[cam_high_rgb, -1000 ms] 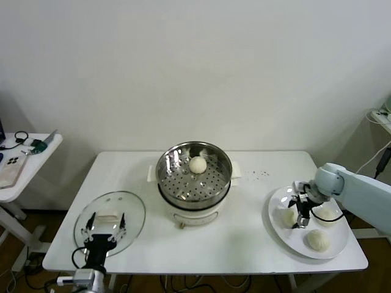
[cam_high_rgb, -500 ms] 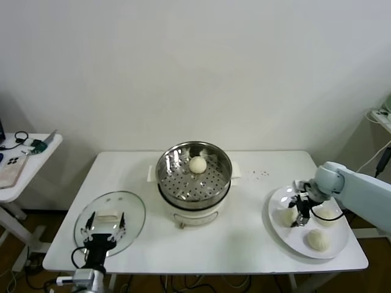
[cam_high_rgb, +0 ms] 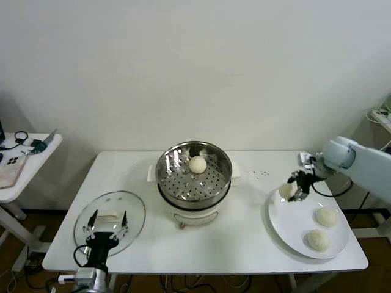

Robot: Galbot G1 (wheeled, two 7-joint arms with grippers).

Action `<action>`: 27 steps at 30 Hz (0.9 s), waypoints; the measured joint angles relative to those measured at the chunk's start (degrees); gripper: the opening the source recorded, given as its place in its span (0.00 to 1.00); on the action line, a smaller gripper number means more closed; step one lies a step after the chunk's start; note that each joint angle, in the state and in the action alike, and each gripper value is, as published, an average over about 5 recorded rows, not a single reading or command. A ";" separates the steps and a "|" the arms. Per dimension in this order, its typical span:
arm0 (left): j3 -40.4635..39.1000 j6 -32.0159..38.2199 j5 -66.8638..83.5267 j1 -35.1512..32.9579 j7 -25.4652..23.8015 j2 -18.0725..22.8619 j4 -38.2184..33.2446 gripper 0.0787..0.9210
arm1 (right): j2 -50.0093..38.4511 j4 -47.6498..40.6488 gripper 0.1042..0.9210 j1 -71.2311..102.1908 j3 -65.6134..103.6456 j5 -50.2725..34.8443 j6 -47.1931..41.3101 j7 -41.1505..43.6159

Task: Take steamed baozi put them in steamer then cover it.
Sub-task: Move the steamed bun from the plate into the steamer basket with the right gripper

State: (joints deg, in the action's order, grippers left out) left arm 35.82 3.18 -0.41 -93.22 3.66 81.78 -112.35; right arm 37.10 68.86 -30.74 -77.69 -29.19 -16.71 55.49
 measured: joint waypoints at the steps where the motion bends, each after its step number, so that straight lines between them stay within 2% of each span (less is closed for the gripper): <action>1: -0.13 0.01 -0.10 -0.01 0.00 0.00 0.00 0.88 | 0.65 0.08 0.72 -2.01 -1.07 -1.41 -0.18 -0.11; 14: -1.65 0.04 -1.10 0.20 0.01 0.04 -0.13 0.88 | 13.17 1.12 0.72 -15.50 -6.98 -16.94 -4.12 -2.52; 27: -2.29 -0.64 -1.30 1.39 0.10 -0.52 0.67 0.88 | 30.44 -4.21 0.73 -12.17 -6.81 -21.30 -6.92 -4.76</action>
State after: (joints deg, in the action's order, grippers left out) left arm 33.53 2.53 -1.71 -91.84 3.76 81.26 -111.68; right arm 67.54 64.65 -42.91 -84.50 -50.49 -23.63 50.73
